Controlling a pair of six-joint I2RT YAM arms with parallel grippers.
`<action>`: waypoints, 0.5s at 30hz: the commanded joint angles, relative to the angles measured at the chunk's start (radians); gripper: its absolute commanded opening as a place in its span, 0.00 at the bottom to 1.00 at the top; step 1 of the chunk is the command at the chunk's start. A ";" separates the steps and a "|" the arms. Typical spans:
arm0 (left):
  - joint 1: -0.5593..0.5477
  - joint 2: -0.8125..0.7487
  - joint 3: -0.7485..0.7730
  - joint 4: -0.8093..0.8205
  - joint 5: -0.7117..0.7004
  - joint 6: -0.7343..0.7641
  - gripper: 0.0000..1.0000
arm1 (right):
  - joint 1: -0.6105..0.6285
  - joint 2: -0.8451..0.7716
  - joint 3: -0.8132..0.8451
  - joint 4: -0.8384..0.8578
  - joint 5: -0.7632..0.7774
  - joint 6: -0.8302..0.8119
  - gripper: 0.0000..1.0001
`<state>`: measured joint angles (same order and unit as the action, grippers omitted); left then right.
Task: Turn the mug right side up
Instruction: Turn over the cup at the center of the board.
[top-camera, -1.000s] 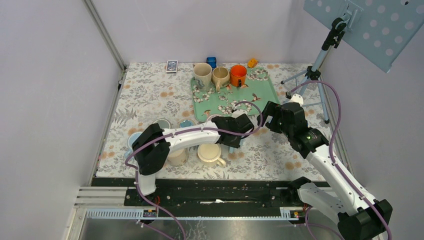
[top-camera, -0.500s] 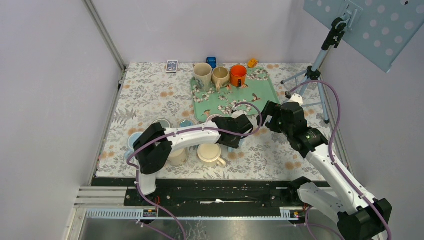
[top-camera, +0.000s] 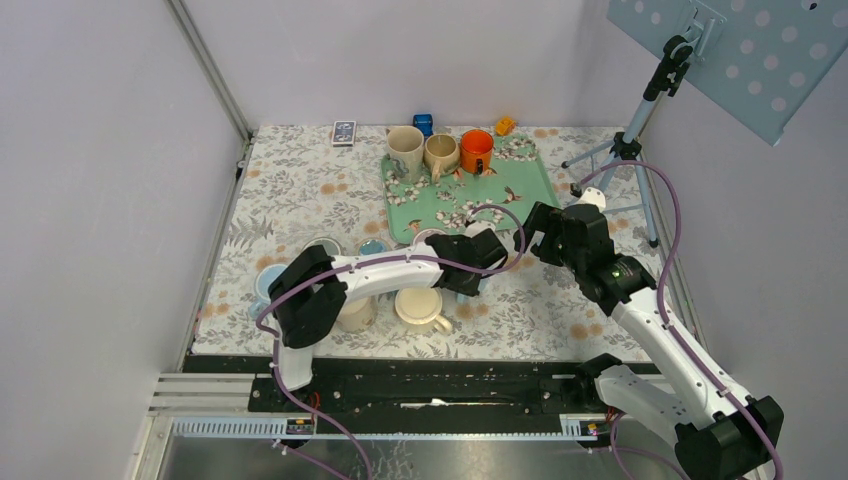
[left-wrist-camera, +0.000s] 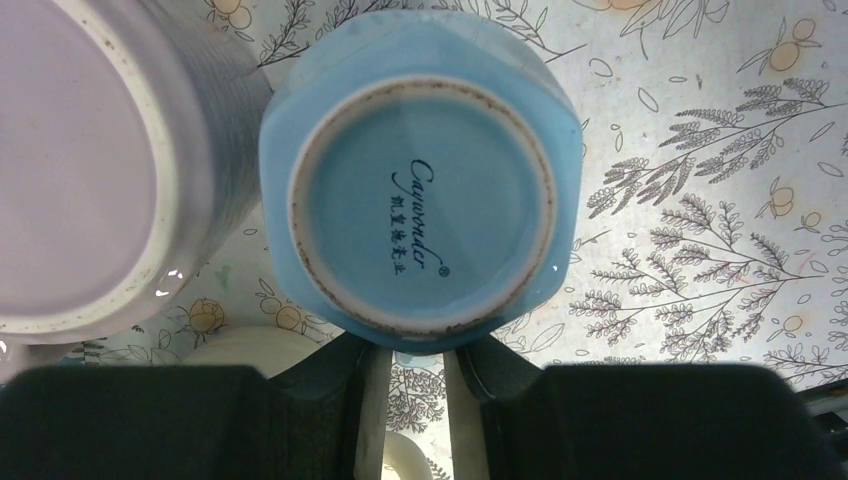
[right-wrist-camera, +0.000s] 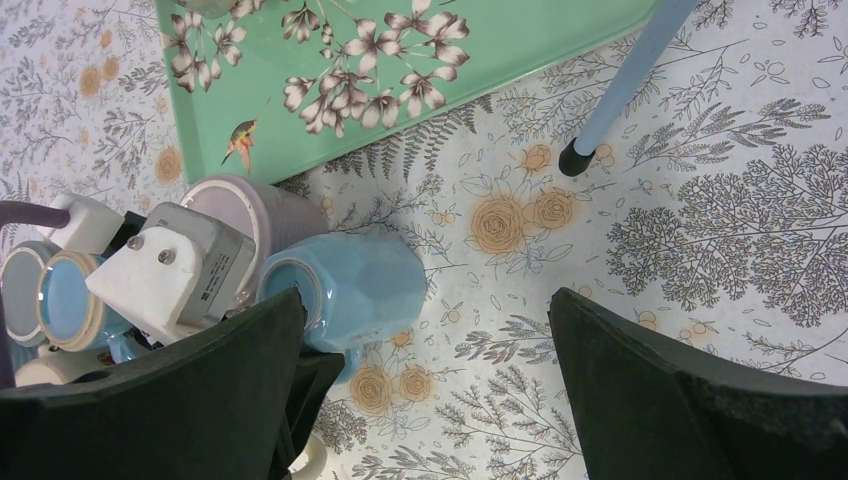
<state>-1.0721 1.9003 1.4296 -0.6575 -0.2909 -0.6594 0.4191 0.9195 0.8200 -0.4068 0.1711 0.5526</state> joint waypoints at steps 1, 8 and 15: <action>0.012 0.000 0.003 0.055 -0.002 0.025 0.26 | 0.002 -0.002 0.009 0.024 -0.002 0.003 1.00; 0.032 -0.048 -0.013 0.098 0.012 0.067 0.05 | 0.003 -0.010 -0.001 0.035 -0.014 0.001 1.00; 0.061 -0.177 -0.099 0.238 0.083 0.067 0.00 | 0.003 -0.024 -0.023 0.070 -0.055 0.016 1.00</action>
<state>-1.0317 1.8568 1.3632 -0.5632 -0.2562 -0.6025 0.4191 0.9161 0.8089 -0.3904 0.1497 0.5552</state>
